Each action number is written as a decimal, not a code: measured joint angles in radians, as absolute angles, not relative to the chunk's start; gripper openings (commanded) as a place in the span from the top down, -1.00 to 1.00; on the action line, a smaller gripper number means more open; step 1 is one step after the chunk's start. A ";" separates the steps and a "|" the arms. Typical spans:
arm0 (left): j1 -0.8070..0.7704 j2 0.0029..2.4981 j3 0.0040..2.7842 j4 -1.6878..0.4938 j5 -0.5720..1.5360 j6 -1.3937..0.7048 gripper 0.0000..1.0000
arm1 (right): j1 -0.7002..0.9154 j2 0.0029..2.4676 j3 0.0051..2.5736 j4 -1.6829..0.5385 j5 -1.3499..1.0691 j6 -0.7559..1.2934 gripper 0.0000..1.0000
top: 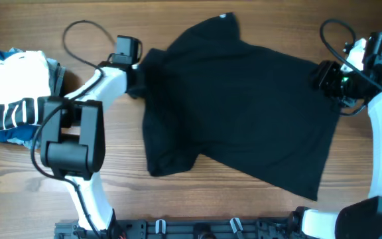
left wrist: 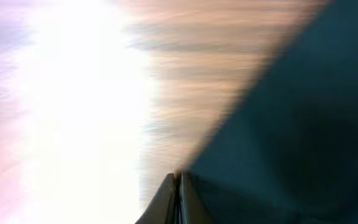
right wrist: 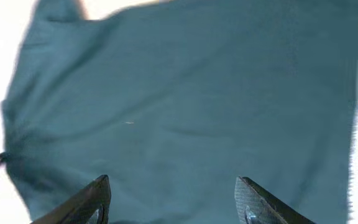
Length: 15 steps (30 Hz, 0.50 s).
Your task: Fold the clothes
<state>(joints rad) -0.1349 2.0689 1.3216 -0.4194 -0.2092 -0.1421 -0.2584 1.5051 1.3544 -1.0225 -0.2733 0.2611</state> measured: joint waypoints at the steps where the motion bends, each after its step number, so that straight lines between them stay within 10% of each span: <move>1: -0.112 2.064 1.321 -0.447 -0.244 -0.175 0.92 | -0.258 1.515 1.330 -1.015 -0.263 0.264 -0.35; 11: -0.004 1.924 1.282 -0.571 -0.274 -0.290 0.45 | -0.258 1.708 1.048 -0.832 -0.066 0.389 -0.14; 15: -0.005 1.816 1.282 -0.569 -0.178 -0.251 0.33 | -0.262 1.789 1.034 -0.828 0.038 0.447 0.73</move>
<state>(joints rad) -0.0048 1.8164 1.2819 -0.5686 -0.1780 -0.2512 -0.2615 1.7889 1.0344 -0.8276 0.0383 0.4469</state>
